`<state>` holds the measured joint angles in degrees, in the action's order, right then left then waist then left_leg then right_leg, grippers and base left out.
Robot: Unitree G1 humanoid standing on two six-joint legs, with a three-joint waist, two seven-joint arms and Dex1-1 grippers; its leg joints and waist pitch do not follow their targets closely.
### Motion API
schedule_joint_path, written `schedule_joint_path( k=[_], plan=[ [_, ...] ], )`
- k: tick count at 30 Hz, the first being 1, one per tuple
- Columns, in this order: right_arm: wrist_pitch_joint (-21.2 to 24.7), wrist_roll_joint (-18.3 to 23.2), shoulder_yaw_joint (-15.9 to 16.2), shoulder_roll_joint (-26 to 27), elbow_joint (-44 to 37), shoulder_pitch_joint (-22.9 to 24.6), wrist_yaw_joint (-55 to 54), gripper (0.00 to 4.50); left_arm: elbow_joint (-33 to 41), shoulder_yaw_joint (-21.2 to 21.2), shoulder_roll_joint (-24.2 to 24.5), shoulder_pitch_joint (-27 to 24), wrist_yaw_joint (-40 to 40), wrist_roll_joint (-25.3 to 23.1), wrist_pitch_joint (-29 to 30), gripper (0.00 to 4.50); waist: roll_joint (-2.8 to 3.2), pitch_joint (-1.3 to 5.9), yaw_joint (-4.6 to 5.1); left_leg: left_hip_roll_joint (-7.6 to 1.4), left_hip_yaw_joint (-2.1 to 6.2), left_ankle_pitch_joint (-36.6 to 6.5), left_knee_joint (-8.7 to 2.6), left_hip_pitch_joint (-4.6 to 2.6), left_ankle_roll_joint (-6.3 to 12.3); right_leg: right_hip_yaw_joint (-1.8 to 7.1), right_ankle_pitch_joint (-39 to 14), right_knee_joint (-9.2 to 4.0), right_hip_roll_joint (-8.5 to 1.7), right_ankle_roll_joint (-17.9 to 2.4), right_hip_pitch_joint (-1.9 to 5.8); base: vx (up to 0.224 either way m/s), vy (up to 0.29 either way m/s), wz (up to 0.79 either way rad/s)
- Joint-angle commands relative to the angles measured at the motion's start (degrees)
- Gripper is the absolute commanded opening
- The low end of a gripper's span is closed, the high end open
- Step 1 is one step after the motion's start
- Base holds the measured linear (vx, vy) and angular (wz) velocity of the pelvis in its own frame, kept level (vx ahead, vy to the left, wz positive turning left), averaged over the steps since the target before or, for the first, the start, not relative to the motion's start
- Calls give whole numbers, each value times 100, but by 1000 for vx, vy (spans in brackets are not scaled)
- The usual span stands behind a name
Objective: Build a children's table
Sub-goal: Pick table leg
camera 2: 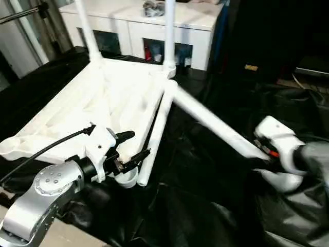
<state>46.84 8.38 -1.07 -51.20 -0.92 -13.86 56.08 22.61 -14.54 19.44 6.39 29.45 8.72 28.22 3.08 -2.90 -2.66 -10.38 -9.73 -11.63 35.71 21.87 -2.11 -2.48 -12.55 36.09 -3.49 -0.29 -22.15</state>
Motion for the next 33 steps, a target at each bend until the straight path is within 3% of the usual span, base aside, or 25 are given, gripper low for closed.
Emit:
schedule_joint_path(
  k=[1,2,4,6,9,11,16,22,23,25,33],
  plan=[
    [576,-41,-89,237,-121,-168,-447,182,-7,-32,-8,68,-61,-53,-52,359,-142,299,-26,-250,106,-745,-415,-81,406,232,-1110,-513,-380,-1291,215,0,0,0],
    [1080,-120,-223,775,-65,-371,-1027,182,-70,-28,-50,128,-94,-59,-60,359,-122,303,-24,-238,105,-689,-413,-82,345,239,-1013,-499,-371,-1305,204,0,0,0],
    [1617,-152,-408,1360,-37,-535,-1514,182,-124,-20,-75,179,-118,-66,-58,359,-134,323,-10,-221,110,-609,-425,-61,225,226,-938,-472,-366,-1282,219,0,0,0],
    [1768,-184,-482,1597,-73,-555,-1691,182,-137,-19,-73,191,-115,-69,-60,359,-128,322,-25,-228,98,-620,-425,-84,164,246,-883,-477,-383,-1272,206,0,0,0],
    [2400,-335,-852,2582,-255,-612,-2397,182,-170,-3,-72,233,-93,-64,-55,359,-99,344,-53,-219,91,-476,-433,-83,63,255,-699,-436,-378,-1228,211,0,0,0],
    [2500,-359,-957,2799,-270,-634,-2562,182,-175,-2,-76,243,-88,-63,-55,359,-91,338,-73,-236,91,-500,-457,-103,-46,253,-624,-435,-379,-1196,203,0,0,0],
    [3228,-540,-1506,3731,-236,-829,-3295,182,-193,-58,-142,289,-24,-18,-44,359,-93,311,-64,-226,98,-856,-515,-134,-311,263,-1015,-460,-380,-1040,190,0,0,0],
    [3375,-783,-1628,3866,-237,-882,-3889,182,-209,-81,-151,307,-8,12,-55,359,-122,284,-77,-194,95,-1141,-561,-178,-472,305,-1729,-552,-398,-686,171,0,0,0],
    [3373,-801,-1633,3866,-255,-877,-3921,238,-210,-81,-149,305,-6,12,-56,359,-130,291,-80,-196,97,-1056,-567,-169,-475,307,-1621,-544,-389,-664,178,0,0,0],
    [3406,-822,-1685,3893,-325,-870,-3986,238,-212,-80,-144,299,-15,-7,-62,359,-134,292,-77,-190,95,-1008,-572,-158,-473,303,-1509,-538,-382,-662,189,0,0,0],
    [3811,-612,-1929,3845,-888,-982,-3984,316,-196,-50,-127,304,-1,-45,-89,359,-129,322,-86,-186,91,-648,-551,-141,-393,294,-918,-484,-358,-755,228,0,0,0]
  ],
)
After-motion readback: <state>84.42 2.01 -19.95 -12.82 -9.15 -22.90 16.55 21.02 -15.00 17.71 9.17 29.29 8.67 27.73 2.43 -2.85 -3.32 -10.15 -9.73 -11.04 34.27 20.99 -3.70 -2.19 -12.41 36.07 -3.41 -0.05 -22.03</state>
